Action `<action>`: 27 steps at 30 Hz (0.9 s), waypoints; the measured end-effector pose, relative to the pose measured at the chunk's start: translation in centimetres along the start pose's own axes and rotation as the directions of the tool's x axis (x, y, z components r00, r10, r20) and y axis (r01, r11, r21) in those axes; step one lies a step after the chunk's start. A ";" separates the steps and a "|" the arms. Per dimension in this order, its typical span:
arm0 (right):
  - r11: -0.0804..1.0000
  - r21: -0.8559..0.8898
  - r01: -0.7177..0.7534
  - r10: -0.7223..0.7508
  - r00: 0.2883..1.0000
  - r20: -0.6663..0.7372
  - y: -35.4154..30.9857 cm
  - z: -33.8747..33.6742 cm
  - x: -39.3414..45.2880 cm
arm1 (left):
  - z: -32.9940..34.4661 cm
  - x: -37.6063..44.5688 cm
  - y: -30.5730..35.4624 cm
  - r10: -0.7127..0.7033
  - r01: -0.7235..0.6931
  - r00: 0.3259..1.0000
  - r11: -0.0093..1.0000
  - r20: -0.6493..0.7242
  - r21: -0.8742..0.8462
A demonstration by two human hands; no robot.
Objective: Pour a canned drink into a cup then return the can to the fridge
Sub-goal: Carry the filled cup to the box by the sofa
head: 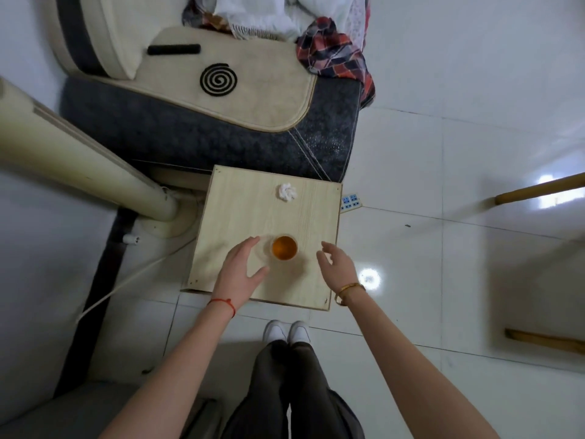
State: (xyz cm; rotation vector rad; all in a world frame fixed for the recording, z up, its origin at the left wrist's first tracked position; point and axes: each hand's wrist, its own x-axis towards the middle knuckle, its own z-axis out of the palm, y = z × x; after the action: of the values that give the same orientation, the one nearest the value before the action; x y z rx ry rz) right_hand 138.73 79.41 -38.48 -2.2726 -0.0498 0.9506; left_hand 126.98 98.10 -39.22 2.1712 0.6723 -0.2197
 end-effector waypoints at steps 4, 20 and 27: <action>0.976 -0.159 0.150 -0.158 0.987 -0.036 -3.0 -3.5 -4.5 | -4.8 -2.9 3.0 0.102 -0.101 0.995 0.987 -0.003 0.126; 0.883 -0.417 0.215 -0.314 0.931 -0.185 -5.1 -9.2 -21.2 | -12.8 -12.1 12.3 0.327 -0.341 0.940 0.876 0.100 0.340; 0.934 -0.338 0.113 -0.252 0.880 -0.402 -2.3 -15.0 -27.0 | -12.4 -13.3 19.0 0.424 -0.484 0.873 0.809 0.240 0.334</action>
State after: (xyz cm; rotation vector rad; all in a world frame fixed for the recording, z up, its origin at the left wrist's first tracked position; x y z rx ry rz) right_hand 129.12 65.31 -12.67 -2.6622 -0.2271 0.3247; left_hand 125.13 92.68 -13.58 2.5866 -0.0071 -0.2768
